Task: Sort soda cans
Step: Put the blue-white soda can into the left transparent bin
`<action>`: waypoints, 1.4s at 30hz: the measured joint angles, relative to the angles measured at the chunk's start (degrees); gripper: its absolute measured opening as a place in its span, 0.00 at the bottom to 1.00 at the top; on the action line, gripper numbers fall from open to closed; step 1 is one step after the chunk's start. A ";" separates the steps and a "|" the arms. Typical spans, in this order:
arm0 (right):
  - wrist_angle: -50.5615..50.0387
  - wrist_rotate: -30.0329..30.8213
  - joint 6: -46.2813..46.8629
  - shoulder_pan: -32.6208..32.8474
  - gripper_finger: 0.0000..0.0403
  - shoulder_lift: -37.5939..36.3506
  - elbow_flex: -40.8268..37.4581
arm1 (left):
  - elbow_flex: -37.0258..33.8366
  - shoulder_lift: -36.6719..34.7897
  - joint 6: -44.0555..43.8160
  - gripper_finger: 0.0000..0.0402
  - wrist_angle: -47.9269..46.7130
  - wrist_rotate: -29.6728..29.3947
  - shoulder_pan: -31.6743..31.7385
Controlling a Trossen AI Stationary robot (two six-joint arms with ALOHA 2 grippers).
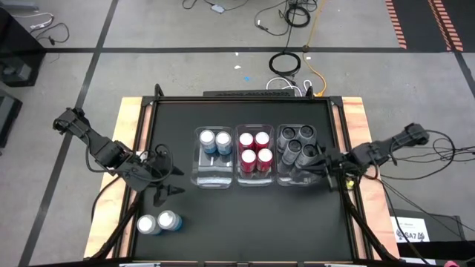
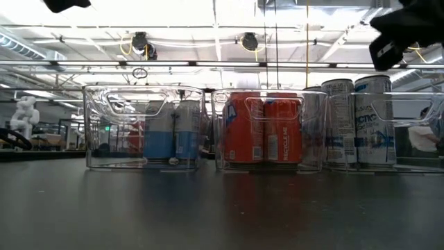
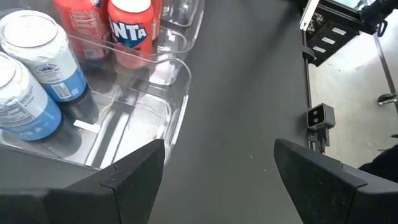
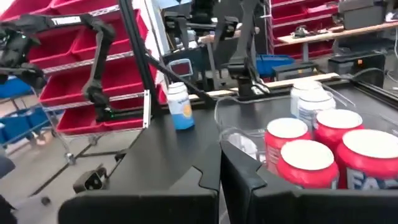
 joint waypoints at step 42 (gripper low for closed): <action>6.94 8.59 -4.71 -7.08 0.00 -12.82 -11.09 | 0.53 5.66 -11.37 0.77 -7.75 -1.50 1.50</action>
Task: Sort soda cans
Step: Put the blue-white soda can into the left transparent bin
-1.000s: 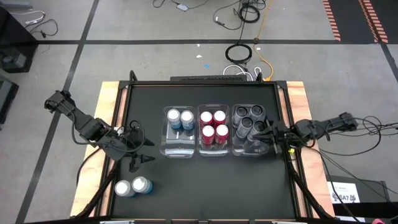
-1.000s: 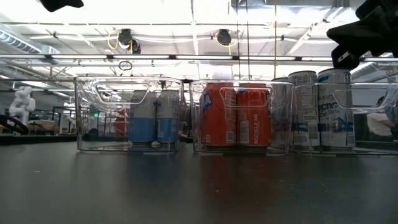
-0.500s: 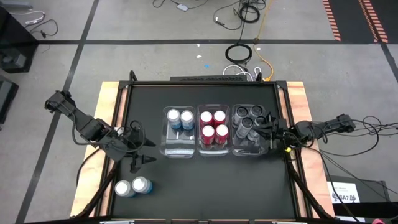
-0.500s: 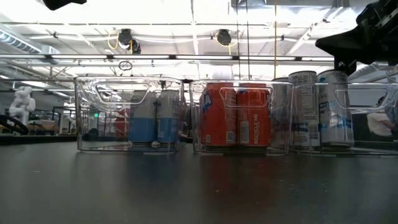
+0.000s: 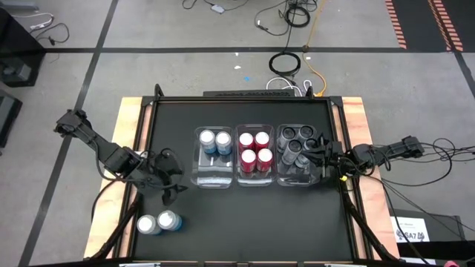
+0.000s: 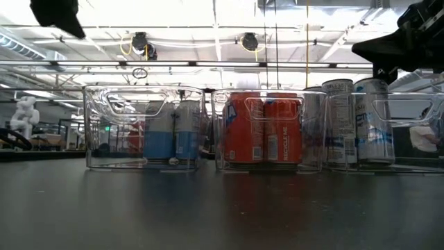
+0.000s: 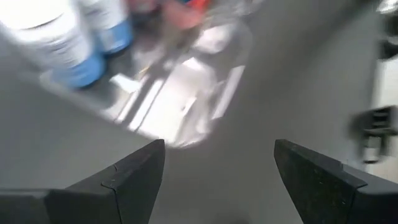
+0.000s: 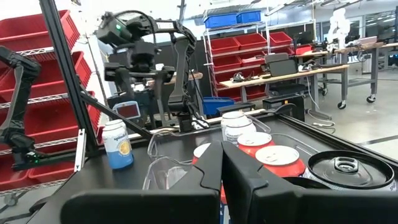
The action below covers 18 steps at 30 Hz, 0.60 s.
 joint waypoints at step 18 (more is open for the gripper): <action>0.20 0.02 0.02 0.00 0.00 0.02 -0.04 | 12.80 3.79 -19.02 0.77 -21.45 4.93 1.33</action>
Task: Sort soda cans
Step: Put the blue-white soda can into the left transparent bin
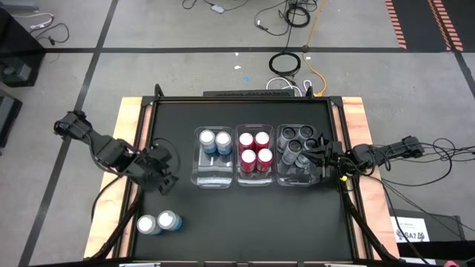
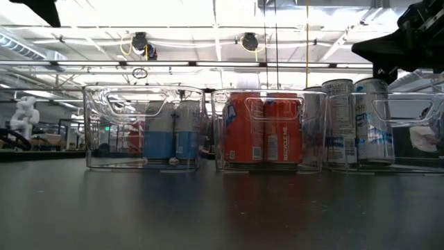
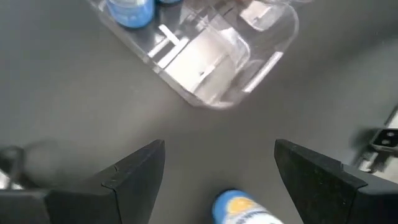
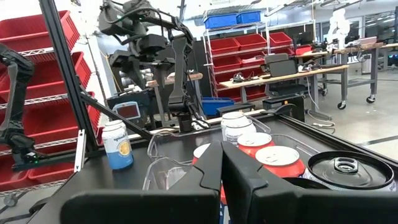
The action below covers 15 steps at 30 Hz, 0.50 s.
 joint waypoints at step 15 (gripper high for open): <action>0.02 -0.02 0.00 0.01 0.00 0.00 0.00 | 6.96 20.99 -3.70 0.77 1.68 5.87 -6.34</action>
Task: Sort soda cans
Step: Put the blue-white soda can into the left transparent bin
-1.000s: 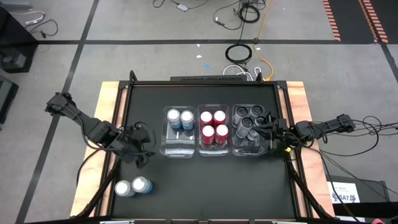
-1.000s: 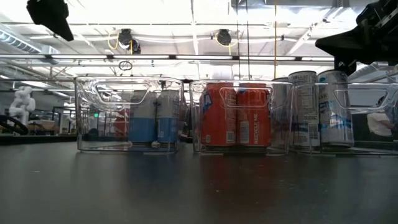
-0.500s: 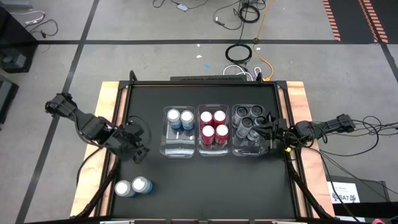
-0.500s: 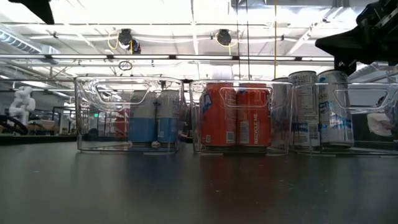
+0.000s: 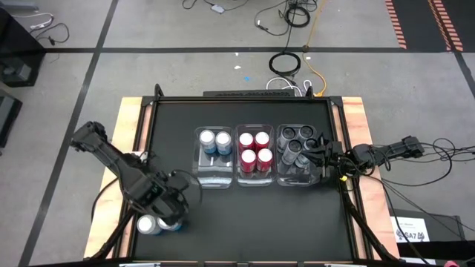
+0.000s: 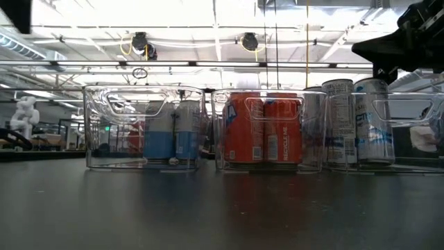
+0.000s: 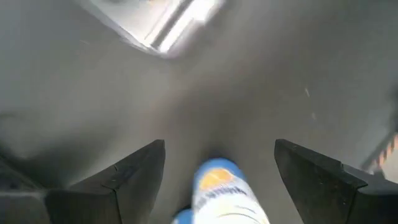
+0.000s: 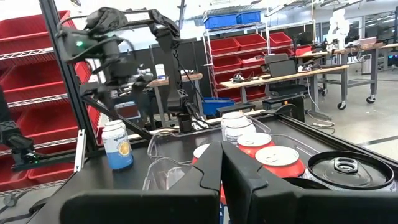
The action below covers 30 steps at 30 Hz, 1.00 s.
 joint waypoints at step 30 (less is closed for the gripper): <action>-0.01 0.00 0.00 0.00 0.00 0.00 0.00 | 0.04 5.70 8.44 0.77 6.32 3.57 -7.85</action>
